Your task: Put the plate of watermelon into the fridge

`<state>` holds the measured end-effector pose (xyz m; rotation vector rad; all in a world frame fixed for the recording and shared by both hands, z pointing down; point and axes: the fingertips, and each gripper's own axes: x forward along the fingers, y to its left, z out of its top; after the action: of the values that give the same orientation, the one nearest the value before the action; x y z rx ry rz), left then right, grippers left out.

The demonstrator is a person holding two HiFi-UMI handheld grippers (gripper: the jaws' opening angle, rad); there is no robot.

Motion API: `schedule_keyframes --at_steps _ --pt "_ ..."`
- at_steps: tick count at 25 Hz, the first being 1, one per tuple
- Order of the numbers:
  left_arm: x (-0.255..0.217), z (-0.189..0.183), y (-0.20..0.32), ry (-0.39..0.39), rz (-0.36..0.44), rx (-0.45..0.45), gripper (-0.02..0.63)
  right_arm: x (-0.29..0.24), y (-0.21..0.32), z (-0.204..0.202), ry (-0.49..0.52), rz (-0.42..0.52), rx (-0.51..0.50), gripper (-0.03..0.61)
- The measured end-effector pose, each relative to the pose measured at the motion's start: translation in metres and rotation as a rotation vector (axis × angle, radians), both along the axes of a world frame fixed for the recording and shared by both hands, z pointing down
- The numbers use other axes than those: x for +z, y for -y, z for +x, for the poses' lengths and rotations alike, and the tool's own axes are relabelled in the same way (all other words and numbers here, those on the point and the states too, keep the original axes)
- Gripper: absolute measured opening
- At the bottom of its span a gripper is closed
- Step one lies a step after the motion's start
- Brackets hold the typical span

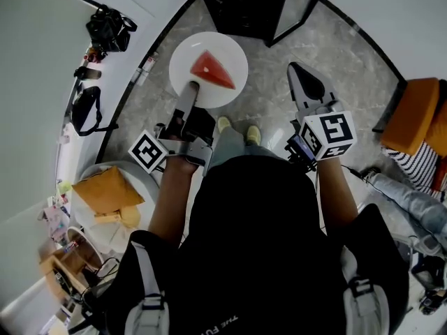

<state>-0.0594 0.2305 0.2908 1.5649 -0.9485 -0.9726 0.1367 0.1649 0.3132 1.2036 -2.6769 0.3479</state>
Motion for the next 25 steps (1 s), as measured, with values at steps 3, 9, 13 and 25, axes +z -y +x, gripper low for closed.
schedule_keyframes --at_steps 3,9,13,25 --pt "0.003 0.0 0.0 0.0 -0.004 0.005 0.026 0.002 0.0 0.001 0.004 -0.004 0.005 0.008" --pt "0.003 0.003 0.001 -0.002 -0.004 0.02 0.026 0.002 0.0 0.001 0.005 -0.004 0.016 0.008" --pt "0.003 0.004 0.002 -0.003 -0.004 0.03 0.026 -0.001 -0.003 0.002 0.004 -0.001 0.024 0.008" --pt "0.003 -0.001 0.034 -0.007 0.01 0.044 0.026 -0.003 0.025 -0.004 -0.002 0.015 0.038 0.008"
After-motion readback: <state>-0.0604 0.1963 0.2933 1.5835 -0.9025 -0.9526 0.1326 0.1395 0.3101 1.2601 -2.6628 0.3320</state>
